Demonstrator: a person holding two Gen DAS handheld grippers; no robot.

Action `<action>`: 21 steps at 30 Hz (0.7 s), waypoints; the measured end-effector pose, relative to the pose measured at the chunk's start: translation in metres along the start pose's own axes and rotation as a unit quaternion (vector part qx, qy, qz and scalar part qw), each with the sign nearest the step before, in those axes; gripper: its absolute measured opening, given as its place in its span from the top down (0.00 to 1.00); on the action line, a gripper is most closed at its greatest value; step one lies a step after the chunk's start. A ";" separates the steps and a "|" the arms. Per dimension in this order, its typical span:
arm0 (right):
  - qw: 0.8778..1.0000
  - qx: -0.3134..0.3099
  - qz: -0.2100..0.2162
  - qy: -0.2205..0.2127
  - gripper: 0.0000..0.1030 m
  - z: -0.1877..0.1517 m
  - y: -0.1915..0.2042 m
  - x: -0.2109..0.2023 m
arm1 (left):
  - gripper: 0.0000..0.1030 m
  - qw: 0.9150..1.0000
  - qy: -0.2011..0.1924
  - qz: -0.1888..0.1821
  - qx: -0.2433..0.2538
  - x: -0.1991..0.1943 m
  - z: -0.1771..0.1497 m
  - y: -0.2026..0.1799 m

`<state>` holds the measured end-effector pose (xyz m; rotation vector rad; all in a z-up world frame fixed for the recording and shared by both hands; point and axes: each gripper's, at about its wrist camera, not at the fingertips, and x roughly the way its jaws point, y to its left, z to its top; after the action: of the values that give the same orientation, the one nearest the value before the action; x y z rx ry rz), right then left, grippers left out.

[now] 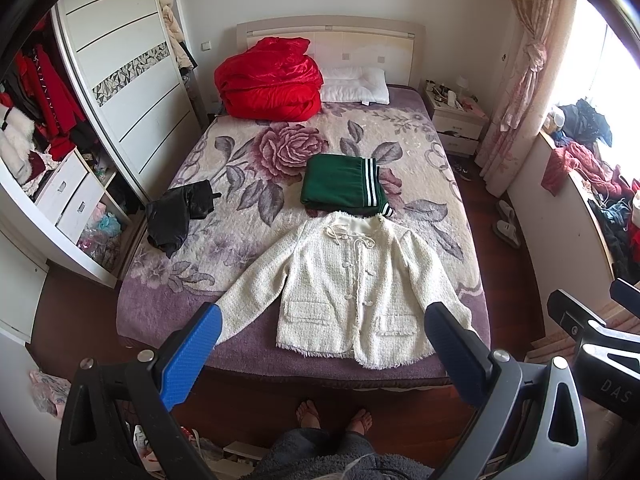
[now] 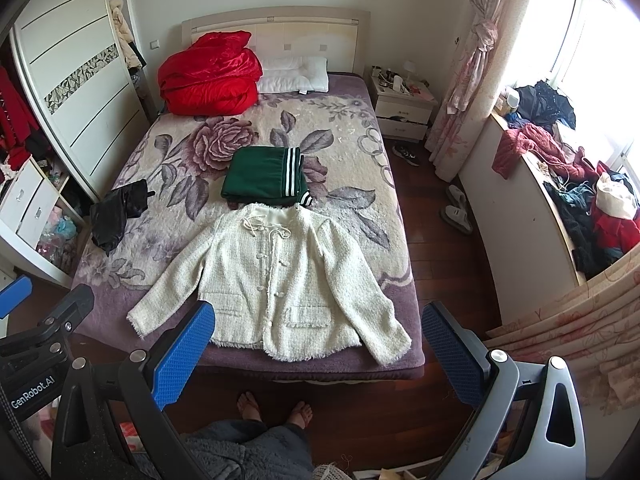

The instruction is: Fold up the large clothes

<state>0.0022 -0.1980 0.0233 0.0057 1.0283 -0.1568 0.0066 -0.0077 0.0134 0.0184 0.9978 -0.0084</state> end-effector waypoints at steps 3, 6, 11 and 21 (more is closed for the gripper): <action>1.000 0.000 0.000 -0.001 0.00 0.002 0.002 -0.001 | 0.00 1.000 0.000 0.000 0.000 0.000 0.000 0.000; 1.000 0.000 -0.001 0.000 0.00 0.001 0.003 -0.001 | 0.00 1.000 0.000 -0.001 0.000 0.000 0.000 -0.001; 1.000 0.000 0.000 0.000 0.00 0.001 0.004 -0.001 | 0.00 1.000 -0.001 0.000 0.000 0.000 0.001 -0.001; 1.000 0.019 -0.001 0.007 0.00 0.002 0.014 0.018 | 0.00 1.000 -0.006 0.003 0.008 0.026 0.022 0.002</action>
<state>0.0145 -0.1864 0.0082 0.0398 1.0388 -0.1777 0.0389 -0.0059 0.0034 0.0359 0.9855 -0.0109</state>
